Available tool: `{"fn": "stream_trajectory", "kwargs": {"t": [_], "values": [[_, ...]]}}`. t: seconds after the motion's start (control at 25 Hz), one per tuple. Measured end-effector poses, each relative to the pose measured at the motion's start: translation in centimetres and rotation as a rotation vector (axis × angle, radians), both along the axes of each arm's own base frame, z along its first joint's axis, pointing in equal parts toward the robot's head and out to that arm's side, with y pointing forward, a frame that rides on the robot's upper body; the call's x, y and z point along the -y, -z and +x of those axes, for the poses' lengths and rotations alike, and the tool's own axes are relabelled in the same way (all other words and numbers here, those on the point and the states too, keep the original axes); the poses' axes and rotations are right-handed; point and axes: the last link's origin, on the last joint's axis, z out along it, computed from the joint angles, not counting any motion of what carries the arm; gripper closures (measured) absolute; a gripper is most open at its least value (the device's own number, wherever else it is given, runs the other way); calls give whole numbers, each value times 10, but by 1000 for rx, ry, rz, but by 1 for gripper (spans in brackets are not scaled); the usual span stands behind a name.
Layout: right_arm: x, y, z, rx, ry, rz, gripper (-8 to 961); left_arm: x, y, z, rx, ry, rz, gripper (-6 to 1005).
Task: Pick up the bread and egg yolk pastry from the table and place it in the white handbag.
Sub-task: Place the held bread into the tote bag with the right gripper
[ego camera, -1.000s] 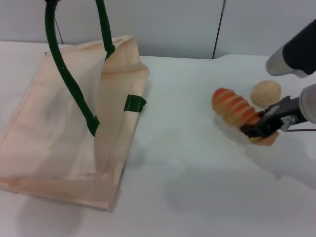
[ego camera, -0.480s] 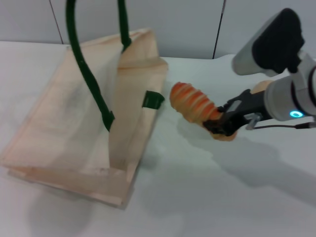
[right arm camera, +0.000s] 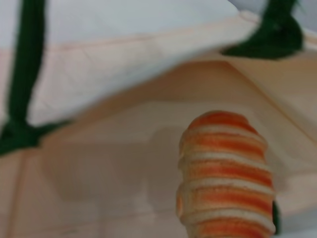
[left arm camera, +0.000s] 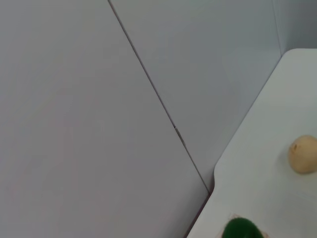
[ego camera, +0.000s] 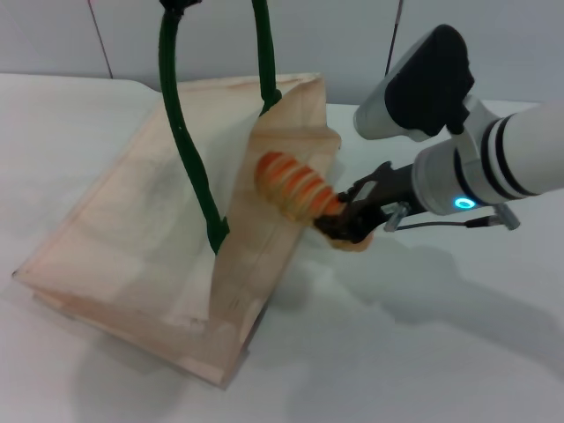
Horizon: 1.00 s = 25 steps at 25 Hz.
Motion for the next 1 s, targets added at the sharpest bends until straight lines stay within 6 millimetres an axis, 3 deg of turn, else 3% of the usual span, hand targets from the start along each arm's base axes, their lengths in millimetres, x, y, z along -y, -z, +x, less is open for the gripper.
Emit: {"fn": "stream_trajectory", "kwargs": {"t": [0.4, 1.0], "values": [[0, 13, -29, -41, -113, -37, 582, -1, 5, 8, -5, 27, -1, 876], [-15, 26, -48, -85, -198, -16, 615, 0, 25, 28, -5, 80, -25, 876]]}}
